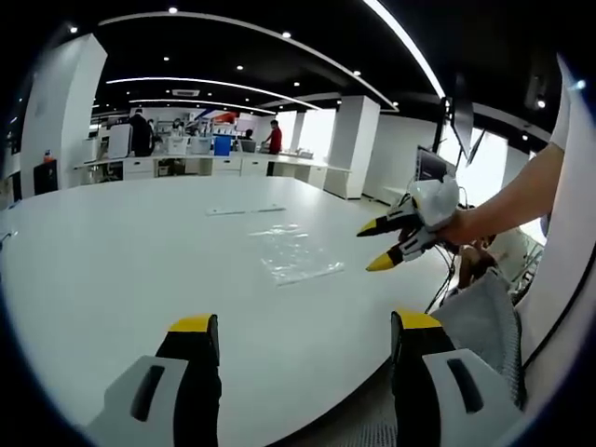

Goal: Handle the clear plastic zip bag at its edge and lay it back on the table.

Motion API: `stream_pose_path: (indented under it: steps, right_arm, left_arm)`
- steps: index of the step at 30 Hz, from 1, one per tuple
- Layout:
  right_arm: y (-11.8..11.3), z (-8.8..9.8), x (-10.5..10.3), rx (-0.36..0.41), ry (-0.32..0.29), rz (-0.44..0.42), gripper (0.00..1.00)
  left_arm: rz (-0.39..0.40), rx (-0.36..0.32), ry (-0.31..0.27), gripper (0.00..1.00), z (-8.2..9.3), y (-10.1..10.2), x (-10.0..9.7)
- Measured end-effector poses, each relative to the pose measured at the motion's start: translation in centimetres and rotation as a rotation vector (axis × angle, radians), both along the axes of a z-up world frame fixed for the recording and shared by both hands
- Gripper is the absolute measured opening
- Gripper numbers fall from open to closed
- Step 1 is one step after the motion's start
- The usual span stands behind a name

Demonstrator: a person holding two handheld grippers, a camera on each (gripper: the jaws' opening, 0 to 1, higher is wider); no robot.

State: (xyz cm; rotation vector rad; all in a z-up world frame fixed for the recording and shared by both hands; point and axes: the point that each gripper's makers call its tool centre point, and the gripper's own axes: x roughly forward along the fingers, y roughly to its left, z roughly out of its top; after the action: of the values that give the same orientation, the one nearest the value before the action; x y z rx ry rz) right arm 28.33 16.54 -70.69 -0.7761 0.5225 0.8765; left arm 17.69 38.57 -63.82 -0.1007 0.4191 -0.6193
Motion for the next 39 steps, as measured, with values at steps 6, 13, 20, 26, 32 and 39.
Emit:
stream_pose_path:
  steps: [6, 13, 20, 26, 32, 39]
  right_arm:
    - [-0.6, -0.9, 1.0, -0.046, -0.010, 0.016, 0.41]
    - [-1.1, -1.9, 2.3, -0.103, -0.025, 0.051, 0.30]
    - [-1.5, -3.0, 3.2, -0.146, -0.021, 0.073, 0.22]
    - [-1.7, -4.0, 3.4, -0.176, -0.007, 0.100, 0.21]
    - [-2.0, -4.6, 3.7, -0.190, 0.002, 0.103, 0.19]
    - [-2.0, -5.2, 3.8, -0.191, 0.024, 0.115, 0.18]
  left_arm:
    - [0.000, 0.006, 0.006, 0.74, -0.2, 0.0, 0.0]
    - [0.010, 0.009, 0.009, 0.73, -0.4, 0.3, 0.1]
    - [0.018, 0.010, 0.014, 0.73, -0.6, 0.6, 0.2]
    - [0.018, 0.017, 0.013, 0.73, -0.6, 0.5, 0.2]
    - [0.016, 0.019, 0.015, 0.72, -0.6, 0.4, 0.2]
    - [0.016, 0.026, 0.016, 0.71, -0.7, 0.4, 0.2]
